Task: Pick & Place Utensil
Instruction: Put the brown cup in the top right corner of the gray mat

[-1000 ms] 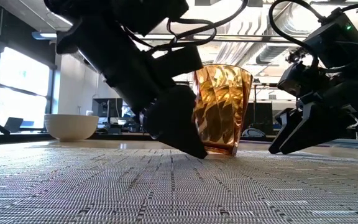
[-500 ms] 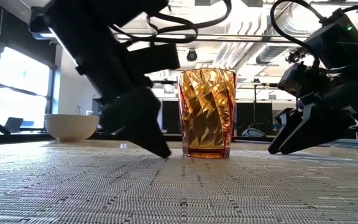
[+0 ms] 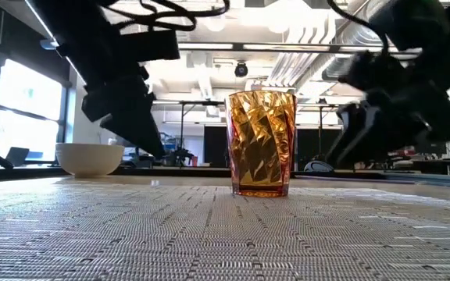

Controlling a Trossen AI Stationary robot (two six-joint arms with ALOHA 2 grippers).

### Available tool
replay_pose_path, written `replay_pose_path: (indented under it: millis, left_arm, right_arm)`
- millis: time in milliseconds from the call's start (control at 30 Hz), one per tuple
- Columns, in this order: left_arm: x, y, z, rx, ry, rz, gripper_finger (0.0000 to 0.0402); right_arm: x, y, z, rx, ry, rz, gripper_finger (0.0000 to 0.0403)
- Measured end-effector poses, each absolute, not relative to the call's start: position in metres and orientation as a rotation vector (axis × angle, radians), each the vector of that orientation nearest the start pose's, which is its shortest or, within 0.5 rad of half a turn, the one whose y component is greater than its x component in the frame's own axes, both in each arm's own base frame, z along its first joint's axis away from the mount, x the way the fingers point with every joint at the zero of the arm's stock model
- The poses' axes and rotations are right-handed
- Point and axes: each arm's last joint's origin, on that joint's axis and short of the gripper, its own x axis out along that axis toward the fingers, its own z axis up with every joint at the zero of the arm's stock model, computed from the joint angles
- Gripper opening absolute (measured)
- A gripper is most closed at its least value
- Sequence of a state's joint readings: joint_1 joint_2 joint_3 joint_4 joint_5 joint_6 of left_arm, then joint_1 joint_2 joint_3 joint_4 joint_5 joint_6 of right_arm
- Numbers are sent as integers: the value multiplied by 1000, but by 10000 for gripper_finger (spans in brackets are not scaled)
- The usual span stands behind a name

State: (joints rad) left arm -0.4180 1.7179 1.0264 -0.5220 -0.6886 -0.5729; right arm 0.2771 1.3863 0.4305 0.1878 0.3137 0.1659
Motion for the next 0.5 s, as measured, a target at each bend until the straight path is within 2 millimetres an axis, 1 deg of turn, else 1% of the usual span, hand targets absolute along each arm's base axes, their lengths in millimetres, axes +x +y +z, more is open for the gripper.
replay_pose_path:
  millis: [67,100,167,267,367,433,500]
  left_arm:
    - [295,-107,165,90,886,494,305]
    - [295,-107,162,63,870,466,305]
    - [294,-104,157,35,857,424,305]
    - [294,-106,152,-4,829,359,305]
    - [294,-106,150,-6,822,340,305]
    - [294,-106,150,-16,829,320,305]
    - [294,-107,149,-21,843,306,305]
  right_arm:
    - [228,57,137,-46,732,-120,191]
    - [228,58,137,-31,738,-122,191]
    - [230,59,134,-2,739,-113,191]
    - [229,60,127,17,718,-87,200]
    - [229,60,121,24,698,-83,225]
    - [233,61,121,37,641,-79,246]
    - [235,60,117,25,618,-90,270]
